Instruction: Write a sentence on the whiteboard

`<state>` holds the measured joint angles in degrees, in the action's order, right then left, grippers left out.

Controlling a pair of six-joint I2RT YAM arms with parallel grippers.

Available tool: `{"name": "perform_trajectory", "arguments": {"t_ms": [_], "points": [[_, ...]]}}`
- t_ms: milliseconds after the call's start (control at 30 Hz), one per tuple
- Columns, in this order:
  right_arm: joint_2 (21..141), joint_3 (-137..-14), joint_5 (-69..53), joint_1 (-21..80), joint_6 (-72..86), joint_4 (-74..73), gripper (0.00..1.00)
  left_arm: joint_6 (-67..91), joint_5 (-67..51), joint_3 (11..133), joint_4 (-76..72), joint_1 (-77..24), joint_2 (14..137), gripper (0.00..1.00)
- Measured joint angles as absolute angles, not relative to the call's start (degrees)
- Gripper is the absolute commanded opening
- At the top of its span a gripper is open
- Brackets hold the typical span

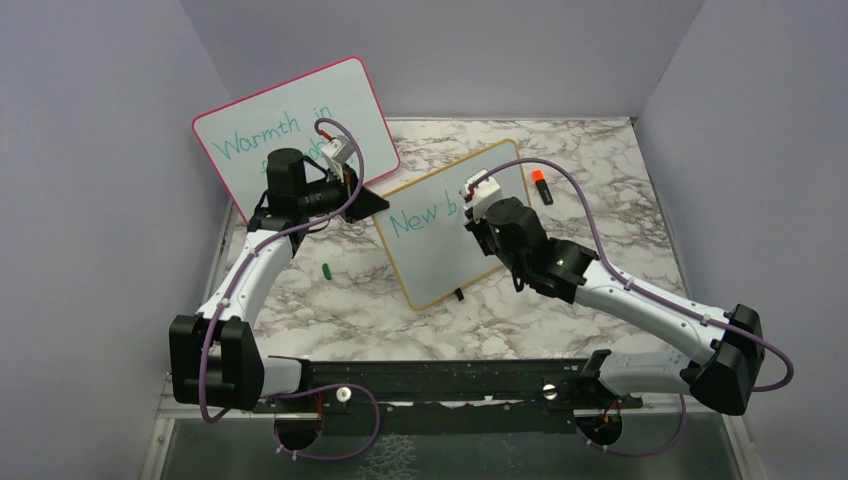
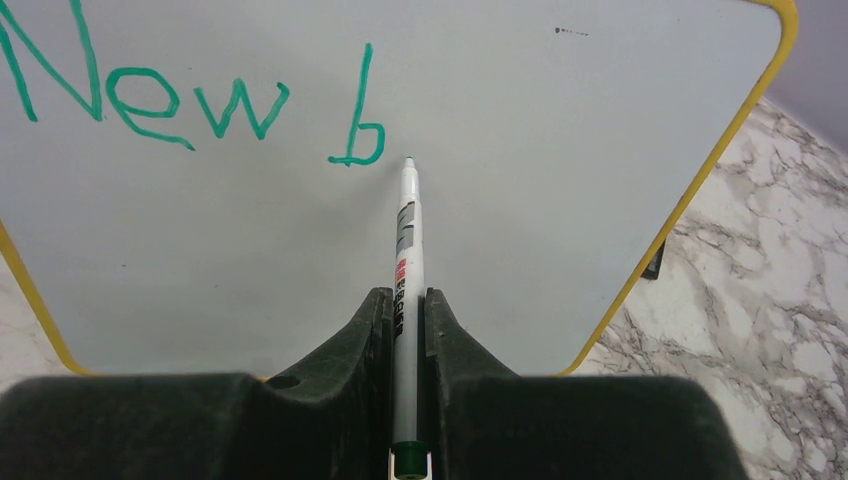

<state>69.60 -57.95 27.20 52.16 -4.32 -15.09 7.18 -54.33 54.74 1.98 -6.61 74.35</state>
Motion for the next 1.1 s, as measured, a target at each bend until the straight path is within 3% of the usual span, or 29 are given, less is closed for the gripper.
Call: {"name": "perform_trajectory", "arguments": {"t_ms": [1100], "points": [[71.29, -57.93, 25.65, 51.72, -5.04, -12.8, 0.0, 6.83, -54.28, 54.96, 2.28, -6.66, 74.54, 0.0]]}}
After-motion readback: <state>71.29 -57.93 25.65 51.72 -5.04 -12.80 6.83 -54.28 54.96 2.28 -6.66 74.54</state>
